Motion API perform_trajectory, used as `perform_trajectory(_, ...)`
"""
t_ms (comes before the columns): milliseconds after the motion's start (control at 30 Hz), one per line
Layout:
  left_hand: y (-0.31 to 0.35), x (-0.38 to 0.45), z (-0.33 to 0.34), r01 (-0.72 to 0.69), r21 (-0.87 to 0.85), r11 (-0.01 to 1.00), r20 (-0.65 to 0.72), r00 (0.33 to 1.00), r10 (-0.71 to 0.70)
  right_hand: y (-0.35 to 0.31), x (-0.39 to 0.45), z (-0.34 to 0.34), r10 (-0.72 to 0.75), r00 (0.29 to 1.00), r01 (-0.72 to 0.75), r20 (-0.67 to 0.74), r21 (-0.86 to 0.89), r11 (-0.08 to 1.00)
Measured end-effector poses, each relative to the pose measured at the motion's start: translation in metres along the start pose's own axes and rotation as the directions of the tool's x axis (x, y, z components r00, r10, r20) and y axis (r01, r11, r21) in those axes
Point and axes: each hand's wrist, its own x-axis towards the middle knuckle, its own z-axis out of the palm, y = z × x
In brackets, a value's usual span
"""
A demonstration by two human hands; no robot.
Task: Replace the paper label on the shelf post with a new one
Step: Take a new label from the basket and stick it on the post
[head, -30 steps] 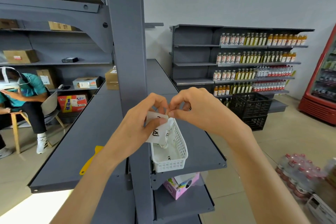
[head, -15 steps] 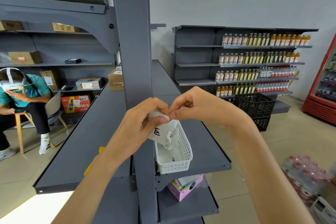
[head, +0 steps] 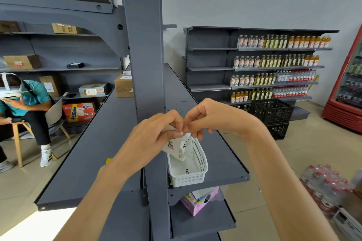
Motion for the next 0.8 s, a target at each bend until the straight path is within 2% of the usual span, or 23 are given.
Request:
perform_trajectory(167,0.005,-0.001,-0.008,0.059,-0.368,0.928,0.01,0.998,-0.059,-0.002,-0.004,0.0,-0.101,0.994,0.098,0.035,0.072,0.993)
perform_trajectory(267,0.006,-0.001,-0.012,0.079,-0.45,0.89,0.033,0.997,-0.072,-0.004,-0.005,0.002,-0.147,0.989,0.145,0.023,0.063,0.987)
perform_trajectory(400,0.001,0.001,-0.012,0.077,-0.333,0.94,0.004,0.997,-0.08,-0.006,-0.002,0.001,-0.154,0.987,0.155,-0.038,0.019,0.988)
perform_trajectory(533,0.0,0.001,-0.007,-0.002,-0.137,0.991,-0.075,0.997,-0.008,-0.004,-0.002,-0.003,-0.141,0.986,0.143,-0.084,0.018,0.99)
perform_trajectory(667,0.001,0.002,-0.002,-0.084,0.011,0.996,-0.089,0.992,0.085,-0.003,-0.003,-0.002,-0.118,0.986,0.122,-0.116,0.031,0.992)
perform_trajectory(800,0.004,0.004,0.002,-0.068,0.121,0.99,-0.099,0.992,0.08,-0.006,-0.003,0.001,-0.073,0.985,0.071,-0.159,-0.018,0.997)
